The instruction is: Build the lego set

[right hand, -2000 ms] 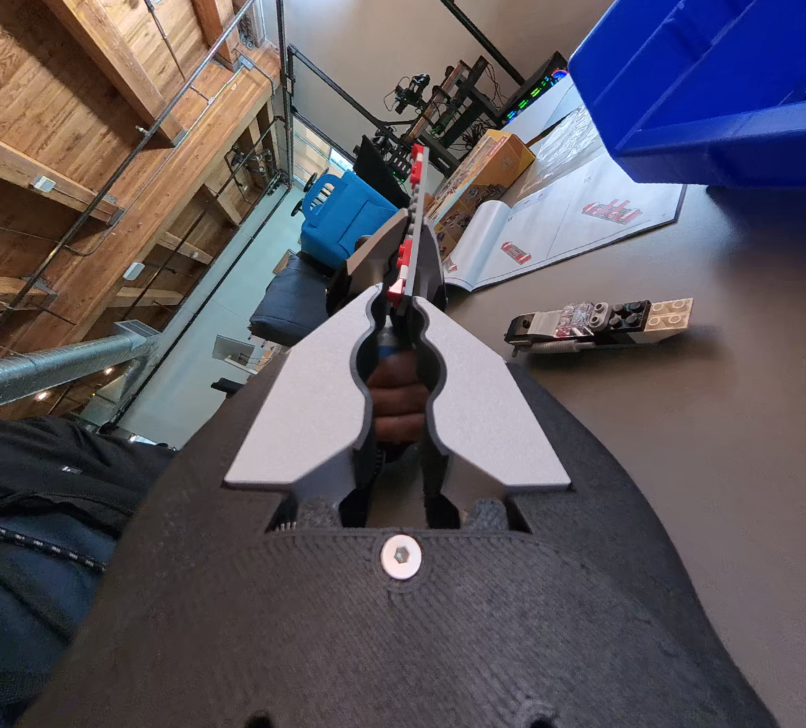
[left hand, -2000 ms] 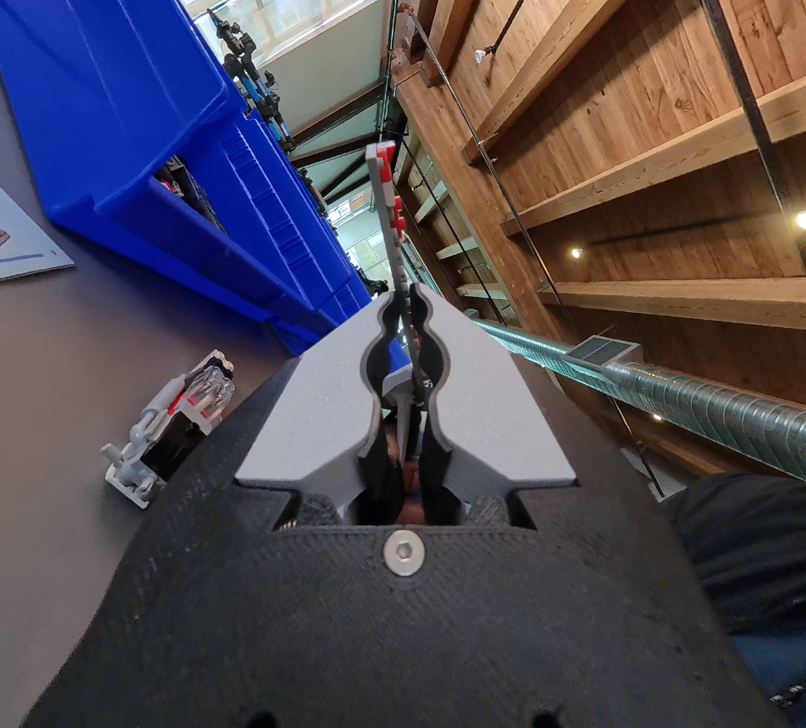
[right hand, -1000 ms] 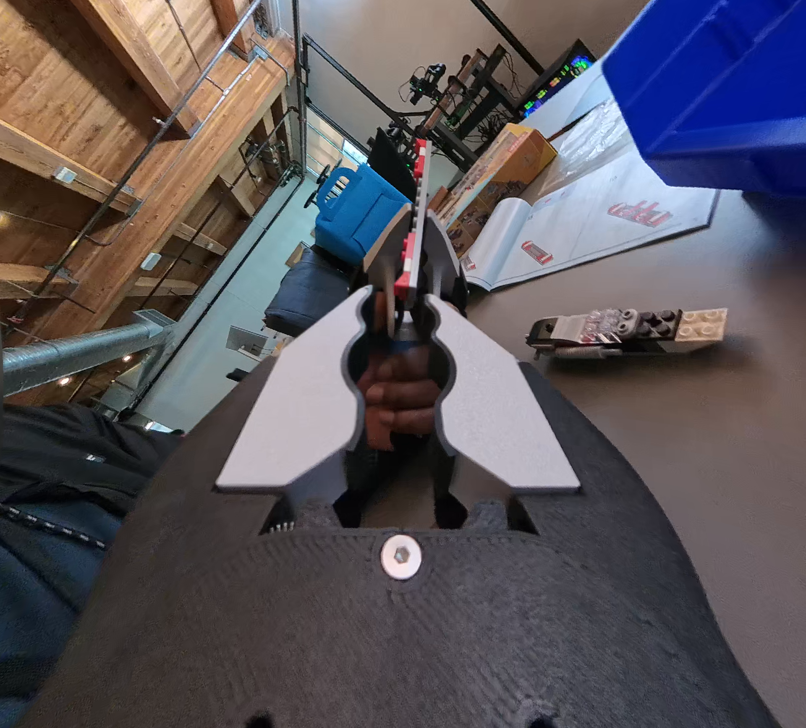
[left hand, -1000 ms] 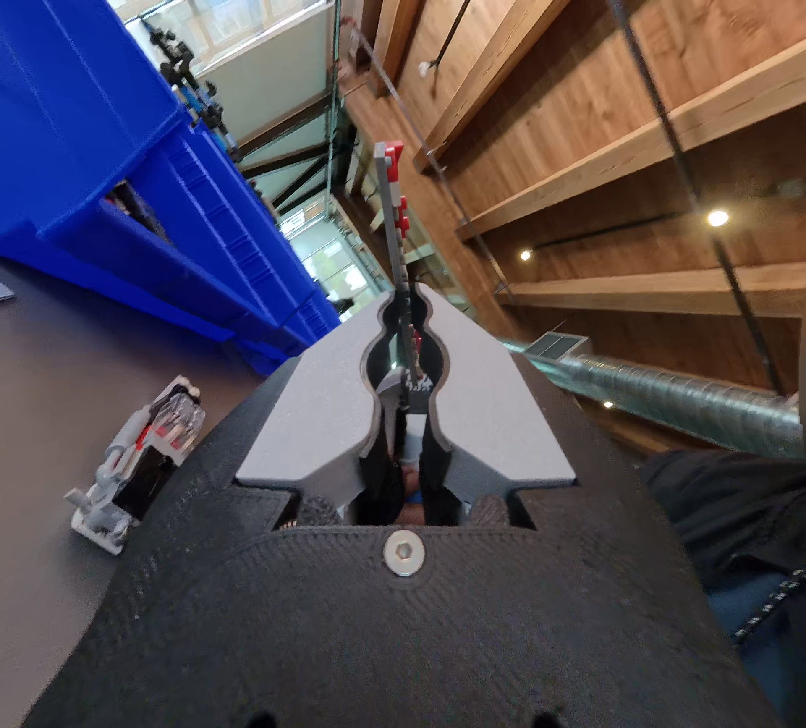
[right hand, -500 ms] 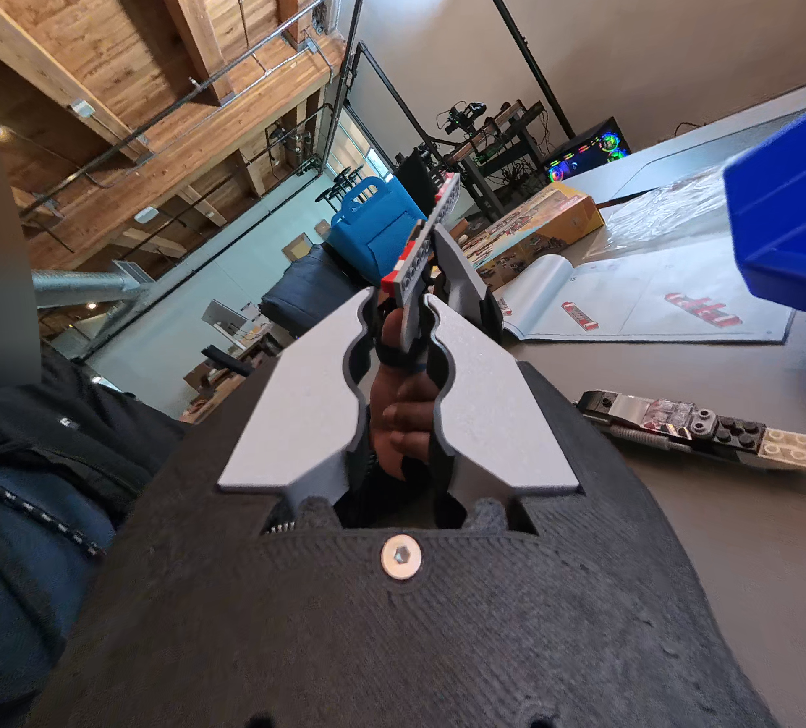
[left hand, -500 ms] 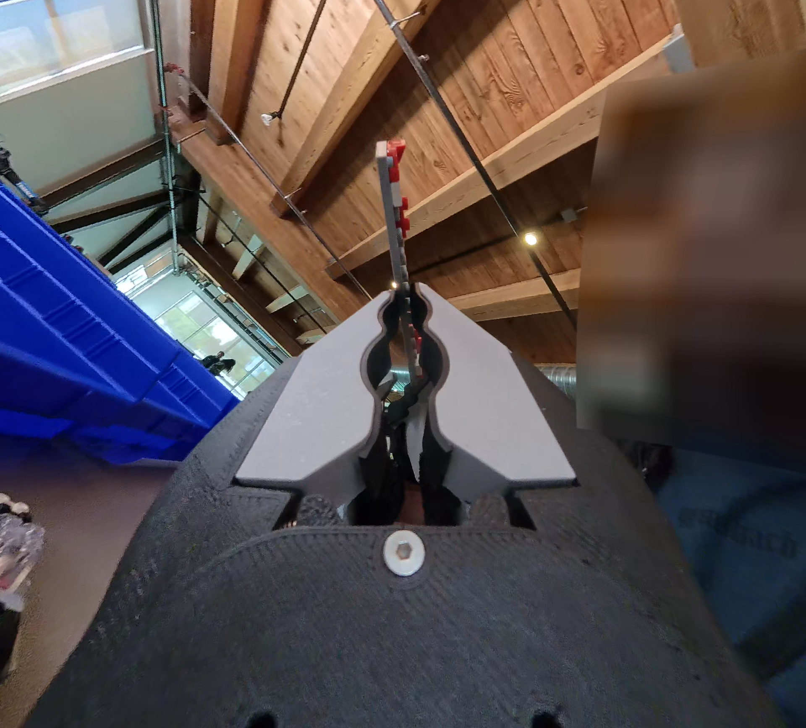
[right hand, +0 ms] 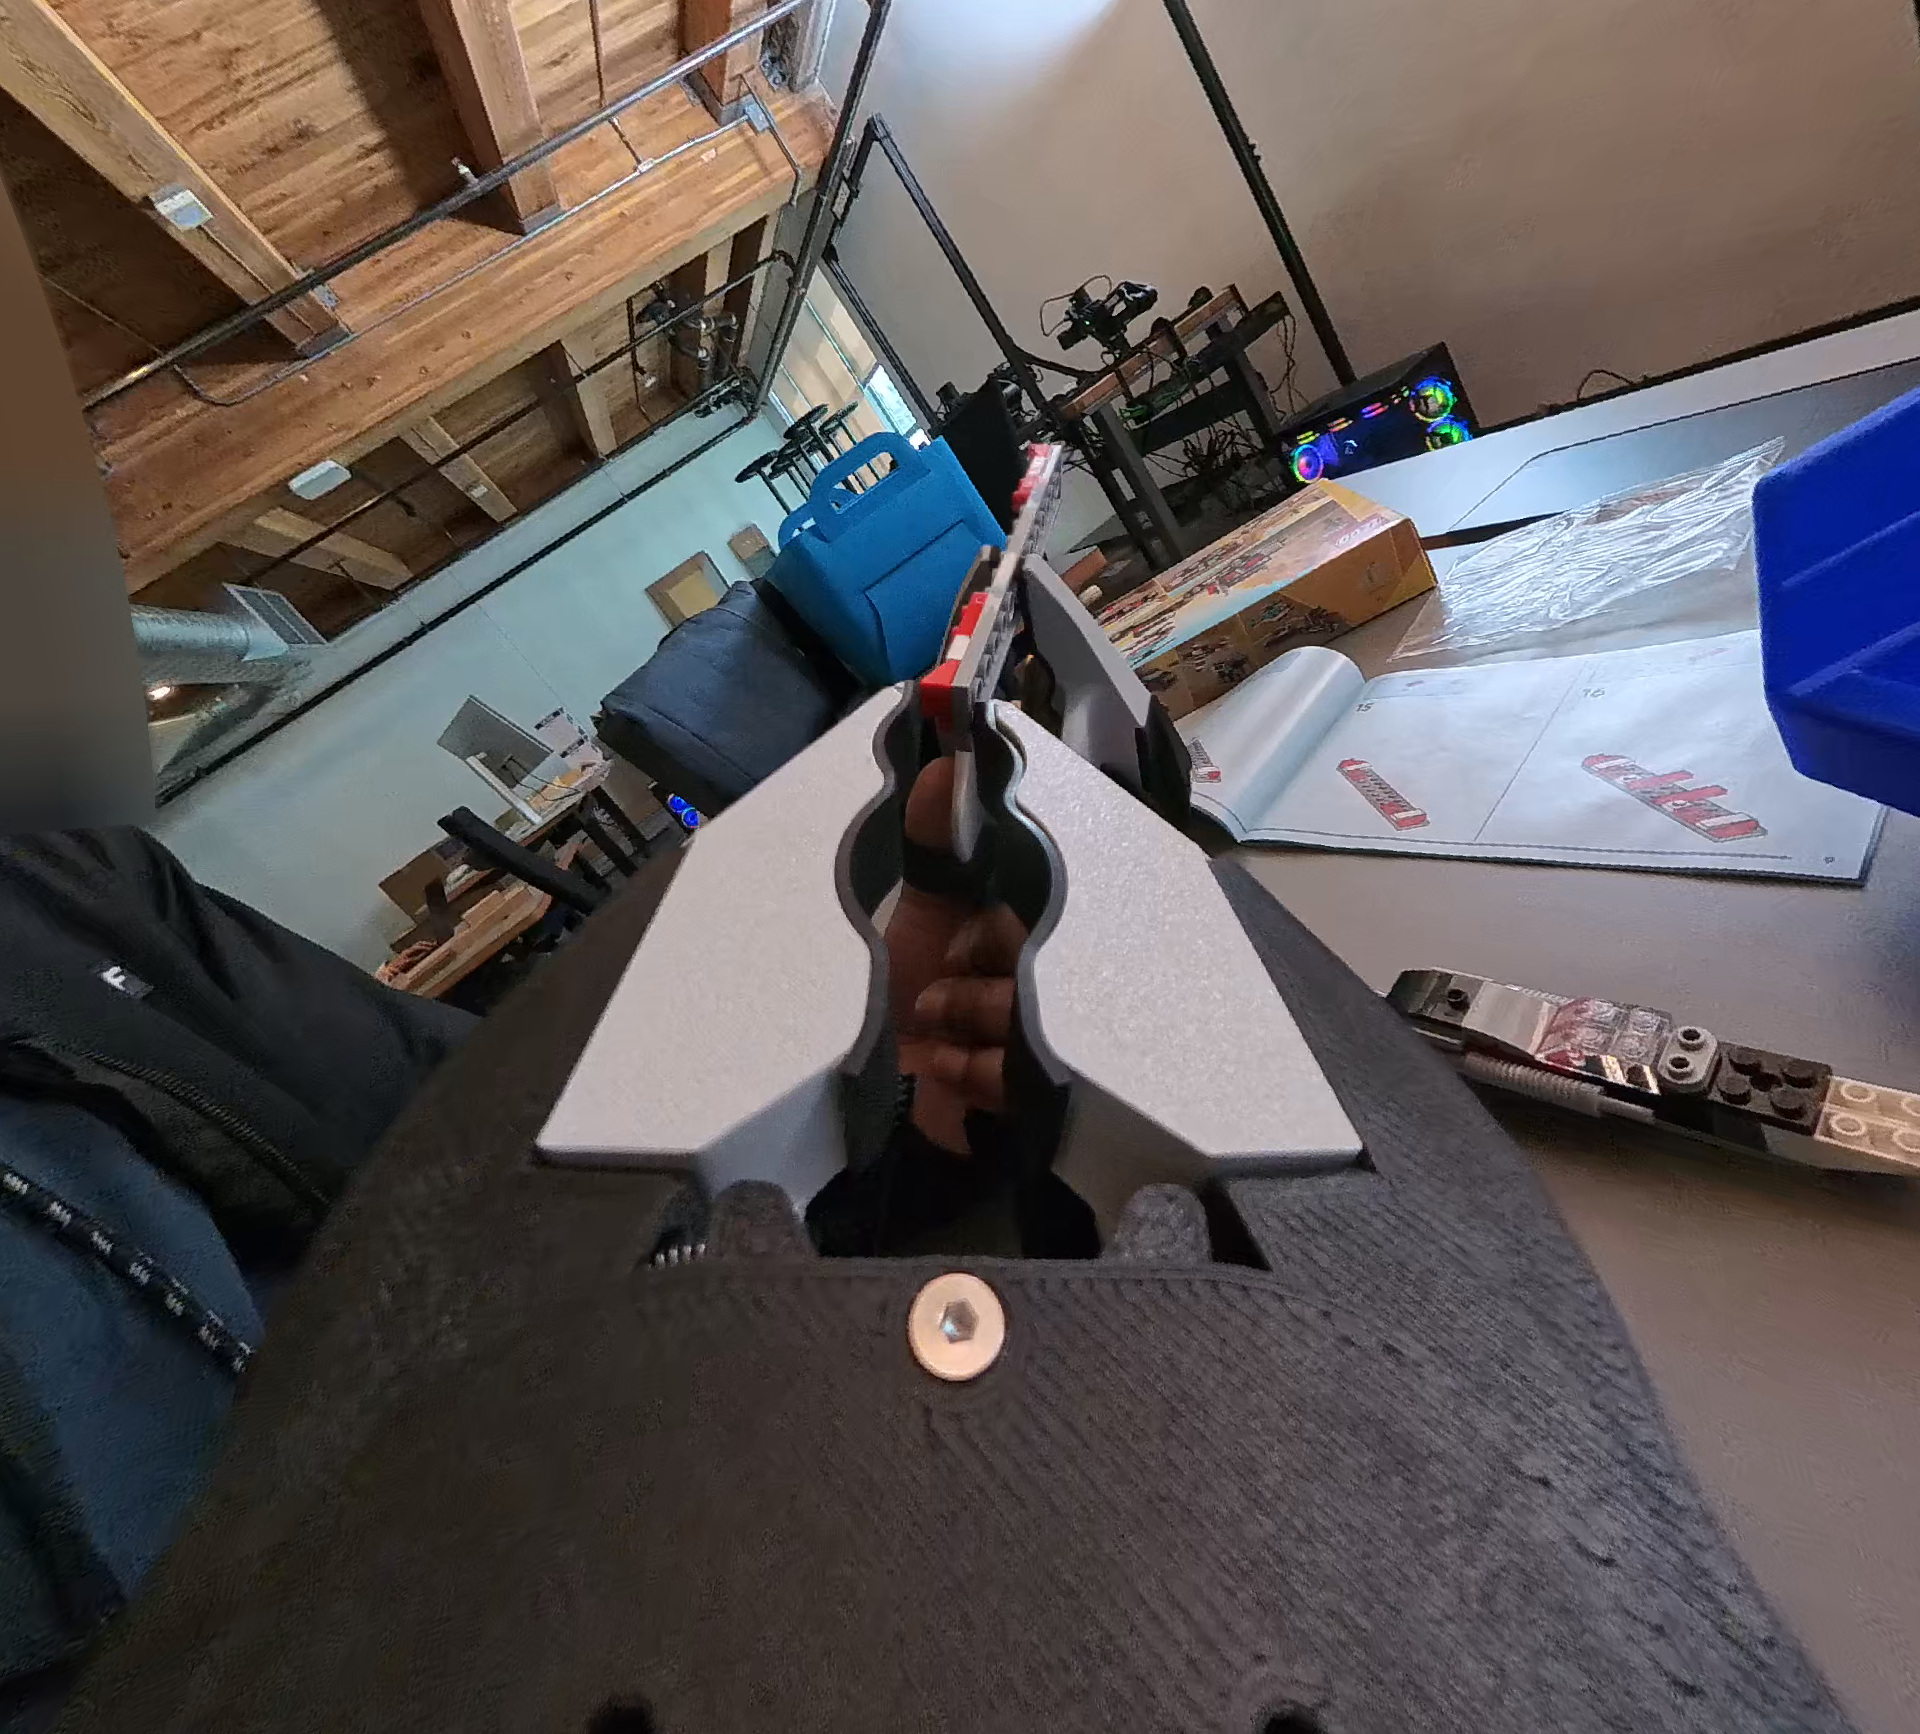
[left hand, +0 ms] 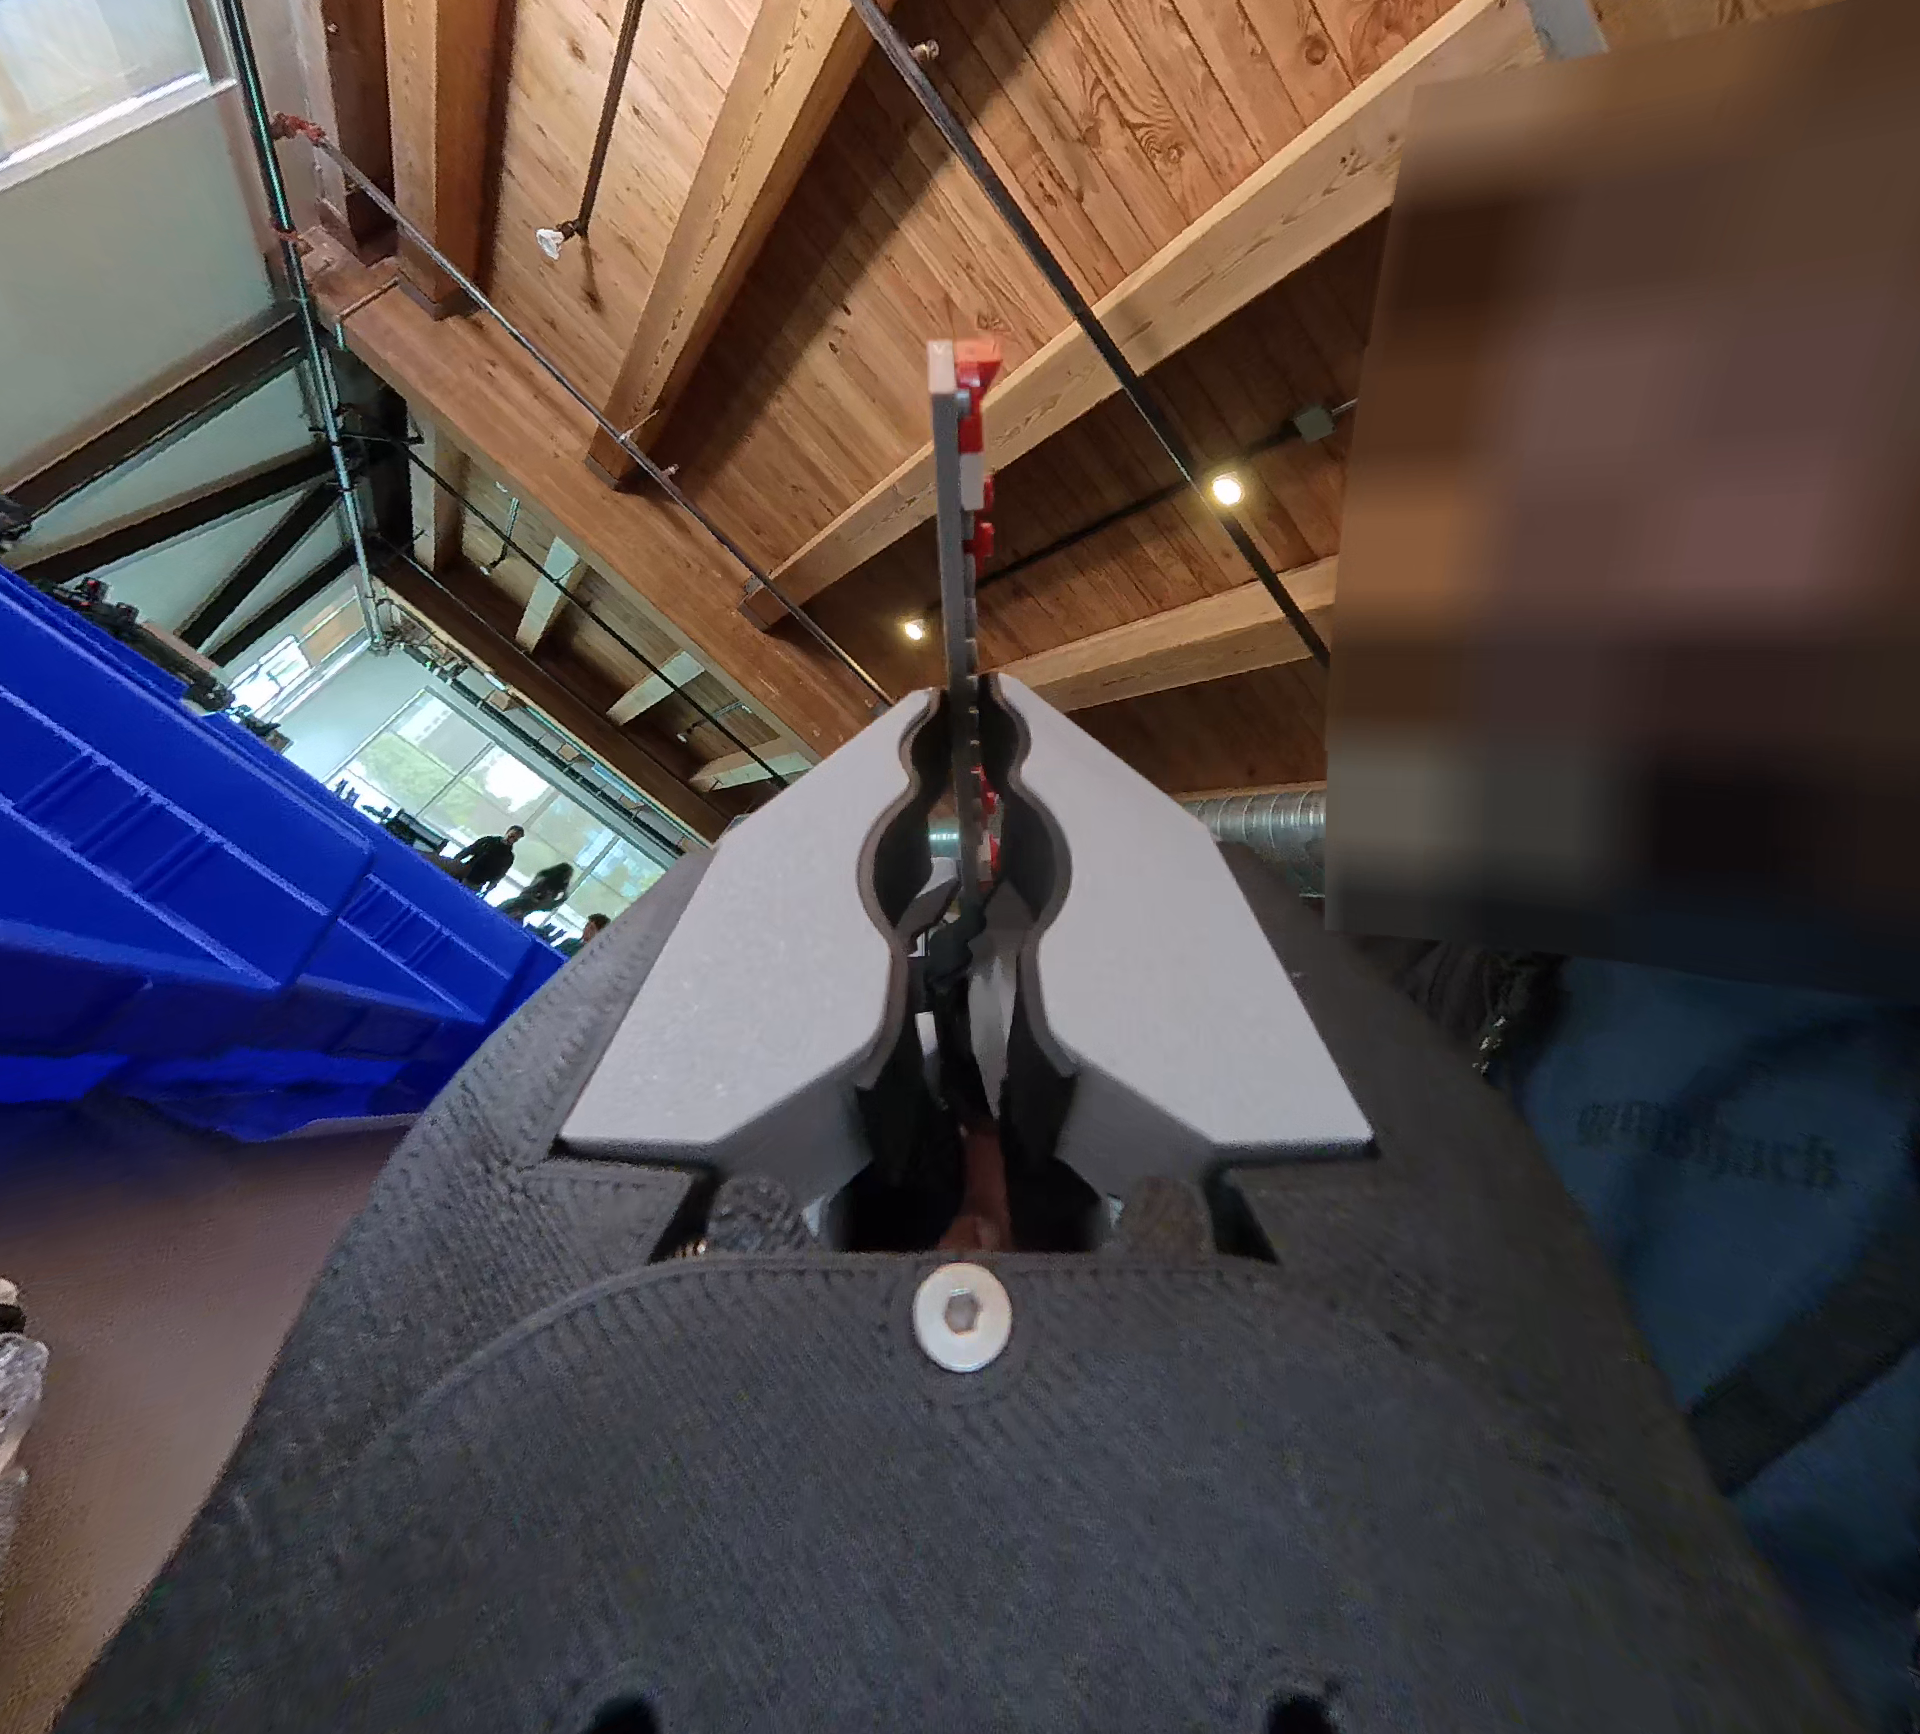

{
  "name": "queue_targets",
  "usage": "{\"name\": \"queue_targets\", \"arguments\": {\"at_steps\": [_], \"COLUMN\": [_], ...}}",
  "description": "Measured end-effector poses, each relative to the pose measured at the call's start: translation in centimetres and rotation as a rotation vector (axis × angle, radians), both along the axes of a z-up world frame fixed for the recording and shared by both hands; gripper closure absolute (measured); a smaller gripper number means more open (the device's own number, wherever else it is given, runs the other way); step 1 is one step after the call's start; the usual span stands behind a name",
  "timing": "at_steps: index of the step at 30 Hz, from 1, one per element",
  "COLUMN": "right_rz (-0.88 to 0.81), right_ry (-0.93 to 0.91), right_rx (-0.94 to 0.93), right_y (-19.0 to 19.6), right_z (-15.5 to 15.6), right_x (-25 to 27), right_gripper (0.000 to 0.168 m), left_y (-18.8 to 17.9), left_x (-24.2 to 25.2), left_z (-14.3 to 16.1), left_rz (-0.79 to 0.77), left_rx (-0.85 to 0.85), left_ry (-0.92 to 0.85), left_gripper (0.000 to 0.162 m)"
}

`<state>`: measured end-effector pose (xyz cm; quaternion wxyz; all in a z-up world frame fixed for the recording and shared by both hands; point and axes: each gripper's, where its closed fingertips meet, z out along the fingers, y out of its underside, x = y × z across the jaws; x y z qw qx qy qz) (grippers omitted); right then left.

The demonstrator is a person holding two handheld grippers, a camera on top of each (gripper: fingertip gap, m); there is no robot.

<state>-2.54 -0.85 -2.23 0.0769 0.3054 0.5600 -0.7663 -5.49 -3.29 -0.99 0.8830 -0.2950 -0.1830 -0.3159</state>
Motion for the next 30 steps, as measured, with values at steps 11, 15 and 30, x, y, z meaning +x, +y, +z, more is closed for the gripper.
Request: {"name": "queue_targets", "arguments": {"at_steps": [11,15,30], "right_rz": [-0.002,0.002,-0.127], "right_ry": [-0.045,-0.073,-0.137], "right_rx": [0.012,0.007,0.391], "right_y": [0.2,0.2,3.9], "right_z": [-0.7,-1.0,-9.7], "right_x": [-0.3,-0.4,-3.2], "right_gripper": [0.159,0.159,0.13], "left_y": [0.4,0.6,-5.3], "left_x": [-0.4,-0.8,-6.3], "left_z": [-0.5,-0.8,-8.3], "left_rz": [0.035,0.049,0.108], "left_rx": [-0.071,-0.096,-0.512], "left_ry": [-0.003,-0.023,-0.435], "left_gripper": [0.157,0.157,0.158]}}
